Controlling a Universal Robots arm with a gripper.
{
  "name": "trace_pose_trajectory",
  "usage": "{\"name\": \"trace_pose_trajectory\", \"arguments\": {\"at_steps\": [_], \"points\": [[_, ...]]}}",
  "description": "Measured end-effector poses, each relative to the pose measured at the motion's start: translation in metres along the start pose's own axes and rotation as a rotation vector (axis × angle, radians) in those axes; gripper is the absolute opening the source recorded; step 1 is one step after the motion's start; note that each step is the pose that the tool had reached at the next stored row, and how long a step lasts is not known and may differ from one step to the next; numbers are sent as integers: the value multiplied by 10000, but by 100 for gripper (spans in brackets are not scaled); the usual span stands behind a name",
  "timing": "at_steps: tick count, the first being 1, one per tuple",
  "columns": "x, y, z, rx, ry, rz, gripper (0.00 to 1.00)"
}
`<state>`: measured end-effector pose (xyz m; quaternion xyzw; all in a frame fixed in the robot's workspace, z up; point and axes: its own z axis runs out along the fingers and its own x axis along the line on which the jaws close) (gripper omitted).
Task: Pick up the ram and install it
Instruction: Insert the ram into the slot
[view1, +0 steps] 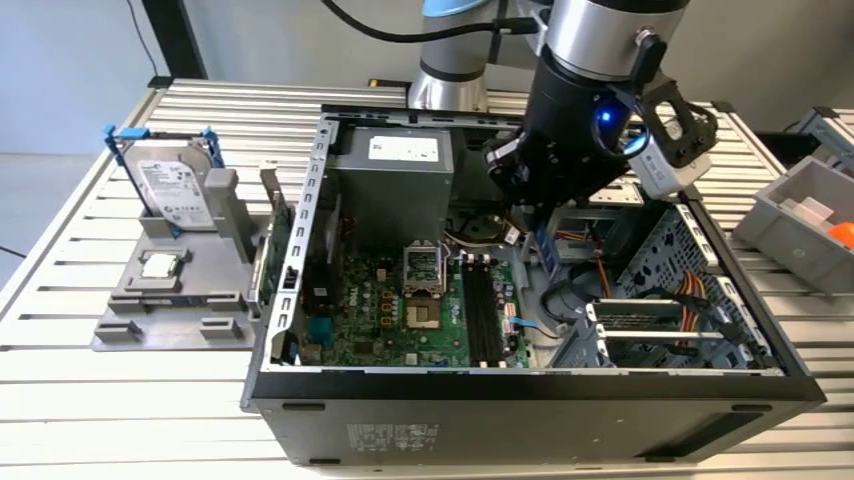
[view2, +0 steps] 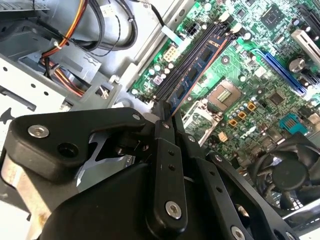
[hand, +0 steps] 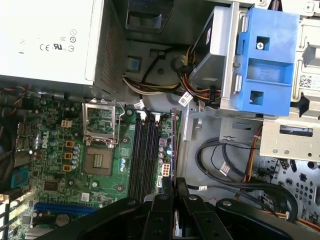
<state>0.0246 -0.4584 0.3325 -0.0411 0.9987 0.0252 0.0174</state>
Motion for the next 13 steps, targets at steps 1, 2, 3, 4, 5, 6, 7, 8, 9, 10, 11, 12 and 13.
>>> {"name": "trace_pose_trajectory", "arguments": {"at_steps": [1, 2, 3, 4, 5, 6, 7, 8, 9, 10, 11, 12, 13], "points": [[1, -1, 8, 4, 0, 3, 0], [1, -1, 16, 11, 1, 8, 0], [1, -1, 23, 16, 1, 12, 0], [1, -2, 26, 20, 2, 16, 0], [1, -2, 27, 20, 1, 18, 0], [1, -2, 27, 21, 2, 18, 0], [1, -2, 27, 21, 2, 18, 0], [1, -2, 29, 19, 1, 19, 0], [1, -2, 29, 18, 0, 19, 0], [1, -2, 29, 18, 0, 19, 0], [1, -2, 29, 18, 1, 19, 0], [1, -2, 29, 19, 1, 19, 0], [1, -2, 29, 18, 0, 19, 0]]}}
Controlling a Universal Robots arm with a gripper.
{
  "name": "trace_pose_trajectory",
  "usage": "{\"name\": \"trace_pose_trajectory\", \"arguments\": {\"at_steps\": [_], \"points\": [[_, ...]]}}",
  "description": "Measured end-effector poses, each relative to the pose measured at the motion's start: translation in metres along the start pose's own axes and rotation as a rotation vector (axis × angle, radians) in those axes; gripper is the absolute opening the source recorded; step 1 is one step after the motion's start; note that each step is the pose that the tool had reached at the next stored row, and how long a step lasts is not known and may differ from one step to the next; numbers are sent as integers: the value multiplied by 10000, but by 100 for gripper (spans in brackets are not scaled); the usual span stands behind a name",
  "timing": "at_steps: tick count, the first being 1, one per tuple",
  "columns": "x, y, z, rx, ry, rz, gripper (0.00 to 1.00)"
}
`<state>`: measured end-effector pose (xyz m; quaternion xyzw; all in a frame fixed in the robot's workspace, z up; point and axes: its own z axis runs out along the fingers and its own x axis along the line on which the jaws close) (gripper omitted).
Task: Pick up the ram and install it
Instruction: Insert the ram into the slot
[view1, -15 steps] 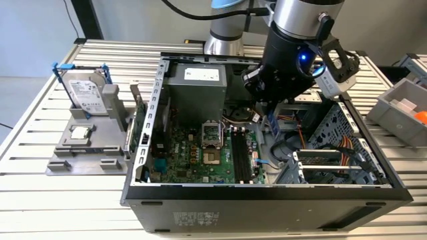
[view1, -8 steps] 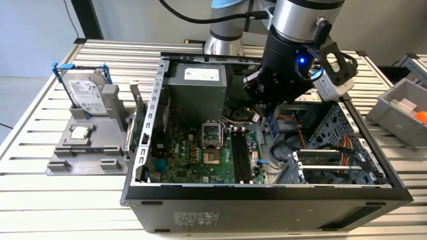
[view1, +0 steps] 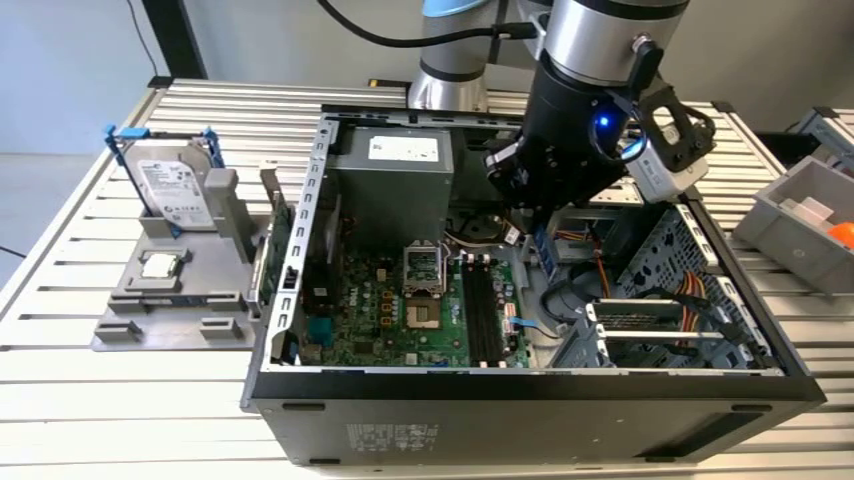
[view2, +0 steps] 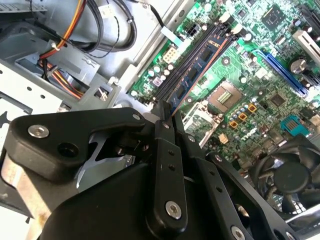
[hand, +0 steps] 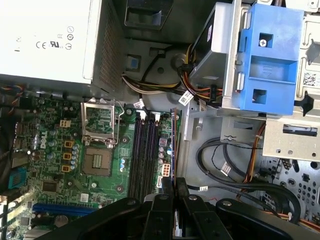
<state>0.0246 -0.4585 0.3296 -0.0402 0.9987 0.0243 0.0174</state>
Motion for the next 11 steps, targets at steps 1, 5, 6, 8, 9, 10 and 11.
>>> {"name": "trace_pose_trajectory", "arguments": {"at_steps": [1, 5, 6, 8, 9, 10, 11], "points": [[0, 0, 0, 1, 0, 0, 0], [0, 0, 0, 0, 1, 0, 0], [0, 0, 1, -1, 0, 0, 0], [0, 0, 1, 0, 0, 0, 0], [0, 0, 0, 1, 0, 0, 0], [0, 0, 1, 1, 0, 0, 0], [0, 0, 1, 1, 0, 0, 0]]}}
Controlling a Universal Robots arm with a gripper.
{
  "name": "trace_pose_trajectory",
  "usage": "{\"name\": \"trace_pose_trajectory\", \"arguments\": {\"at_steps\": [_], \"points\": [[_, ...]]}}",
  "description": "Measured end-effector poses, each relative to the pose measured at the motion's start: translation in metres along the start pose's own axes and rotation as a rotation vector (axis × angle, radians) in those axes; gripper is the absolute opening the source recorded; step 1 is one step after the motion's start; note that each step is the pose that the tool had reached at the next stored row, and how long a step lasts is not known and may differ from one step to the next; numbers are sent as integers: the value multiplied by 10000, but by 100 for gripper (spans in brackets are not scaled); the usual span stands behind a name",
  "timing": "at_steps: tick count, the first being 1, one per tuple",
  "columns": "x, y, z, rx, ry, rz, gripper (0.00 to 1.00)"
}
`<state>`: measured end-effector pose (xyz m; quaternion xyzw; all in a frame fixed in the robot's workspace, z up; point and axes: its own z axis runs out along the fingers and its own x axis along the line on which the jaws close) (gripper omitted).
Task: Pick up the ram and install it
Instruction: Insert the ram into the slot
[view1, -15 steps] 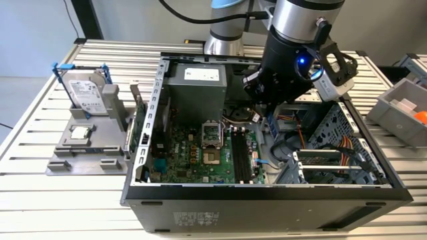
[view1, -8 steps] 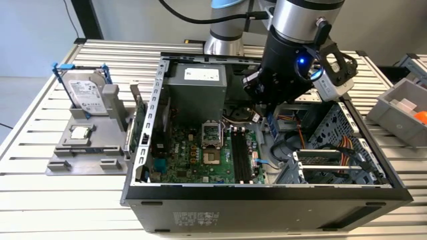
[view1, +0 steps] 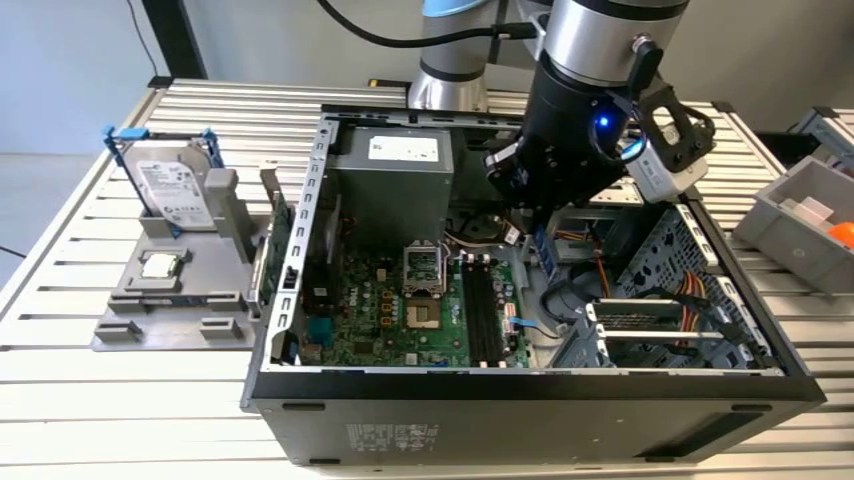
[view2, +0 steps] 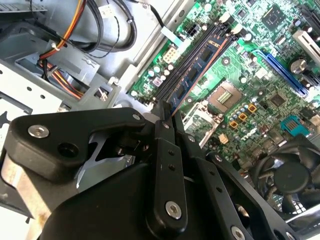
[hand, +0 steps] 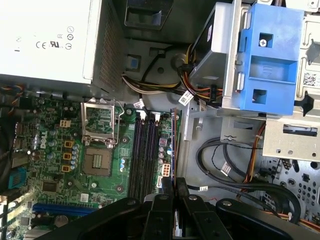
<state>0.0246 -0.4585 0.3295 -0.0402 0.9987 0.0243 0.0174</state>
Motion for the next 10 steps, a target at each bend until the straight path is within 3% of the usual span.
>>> {"name": "trace_pose_trajectory", "arguments": {"at_steps": [10], "points": [[1, -1, 18, 17, -1, -1, 0]]}}
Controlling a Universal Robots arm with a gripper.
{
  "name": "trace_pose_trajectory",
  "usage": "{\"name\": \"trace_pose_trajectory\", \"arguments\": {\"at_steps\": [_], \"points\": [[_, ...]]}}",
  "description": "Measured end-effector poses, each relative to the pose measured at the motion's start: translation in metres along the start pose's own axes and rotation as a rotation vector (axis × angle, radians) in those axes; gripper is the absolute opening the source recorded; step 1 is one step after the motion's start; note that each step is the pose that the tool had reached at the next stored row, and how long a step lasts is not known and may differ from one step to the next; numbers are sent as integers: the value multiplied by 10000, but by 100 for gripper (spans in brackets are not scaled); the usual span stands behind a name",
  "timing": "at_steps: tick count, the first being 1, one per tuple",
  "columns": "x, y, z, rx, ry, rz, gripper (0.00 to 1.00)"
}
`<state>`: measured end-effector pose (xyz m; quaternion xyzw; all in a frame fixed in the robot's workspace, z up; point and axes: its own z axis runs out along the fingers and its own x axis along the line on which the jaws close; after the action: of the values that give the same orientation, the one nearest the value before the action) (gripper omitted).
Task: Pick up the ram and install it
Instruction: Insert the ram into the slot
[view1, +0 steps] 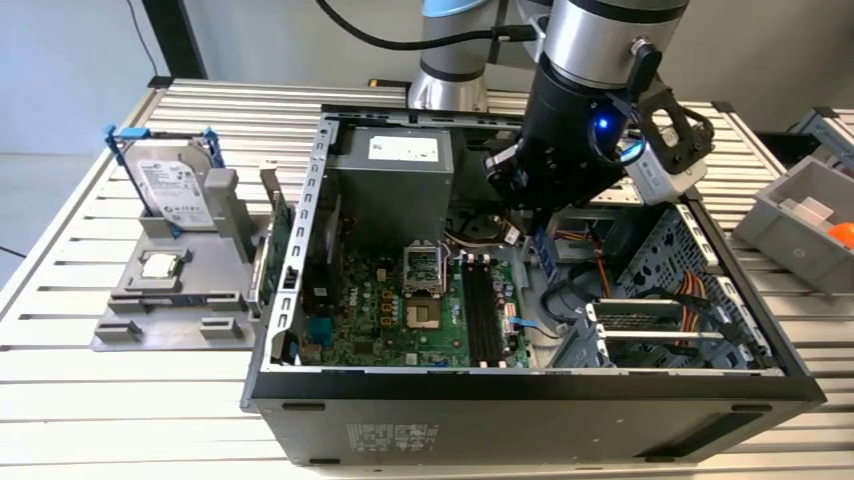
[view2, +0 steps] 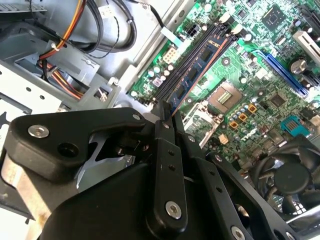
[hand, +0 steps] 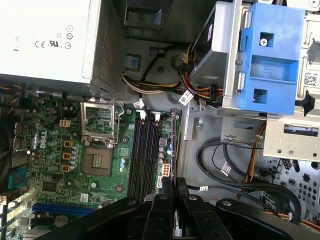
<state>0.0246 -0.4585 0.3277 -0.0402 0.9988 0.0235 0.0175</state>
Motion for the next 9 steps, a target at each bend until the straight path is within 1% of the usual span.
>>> {"name": "trace_pose_trajectory", "arguments": {"at_steps": [3, 6, 9], "points": [[1, 0, 19, 27, 3, -1, 0], [1, 1, 37, 73, 6, 8, 0], [2, 1, 49, 97, 3, 147, 0]]}}
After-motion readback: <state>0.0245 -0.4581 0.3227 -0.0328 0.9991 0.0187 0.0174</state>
